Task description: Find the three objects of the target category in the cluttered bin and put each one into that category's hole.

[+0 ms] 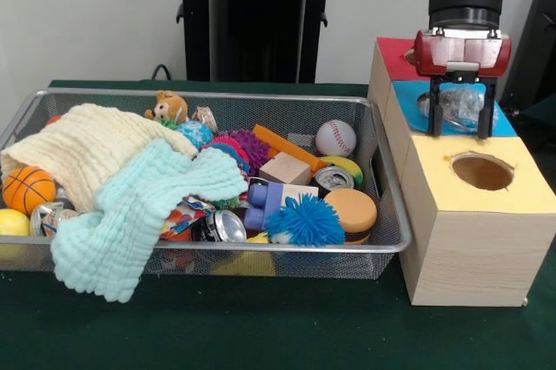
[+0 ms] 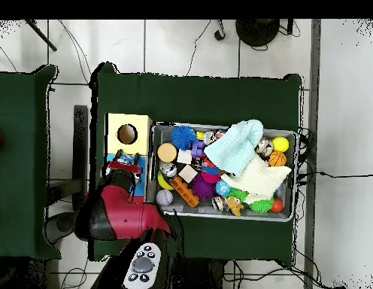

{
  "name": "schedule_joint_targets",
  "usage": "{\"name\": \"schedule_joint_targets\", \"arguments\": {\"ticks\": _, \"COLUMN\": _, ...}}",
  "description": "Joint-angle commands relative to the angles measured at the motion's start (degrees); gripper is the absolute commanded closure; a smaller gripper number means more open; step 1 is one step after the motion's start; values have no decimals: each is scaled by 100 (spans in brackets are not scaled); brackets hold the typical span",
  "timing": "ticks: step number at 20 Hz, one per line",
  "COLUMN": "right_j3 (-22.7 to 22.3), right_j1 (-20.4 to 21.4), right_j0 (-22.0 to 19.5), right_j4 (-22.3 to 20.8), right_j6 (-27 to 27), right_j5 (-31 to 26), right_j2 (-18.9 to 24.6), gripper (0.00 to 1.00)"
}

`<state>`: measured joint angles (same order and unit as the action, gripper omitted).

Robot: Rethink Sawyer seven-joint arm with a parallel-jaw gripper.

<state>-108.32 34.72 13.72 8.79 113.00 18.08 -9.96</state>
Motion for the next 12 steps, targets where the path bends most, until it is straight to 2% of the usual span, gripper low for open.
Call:
{"name": "schedule_joint_targets", "arguments": {"ticks": 1, "right_j3": -86, "right_j1": -118, "right_j0": 35, "right_j4": -283, "right_j6": 217, "right_j5": -1069, "right_j2": -15, "gripper": 0}}
{"name": "schedule_joint_targets", "arguments": {"ticks": 12, "right_j3": -146, "right_j1": -21, "right_j0": 60, "right_j4": -384, "right_j6": 169, "right_j5": -1261, "right_j2": -51, "gripper": 0}}
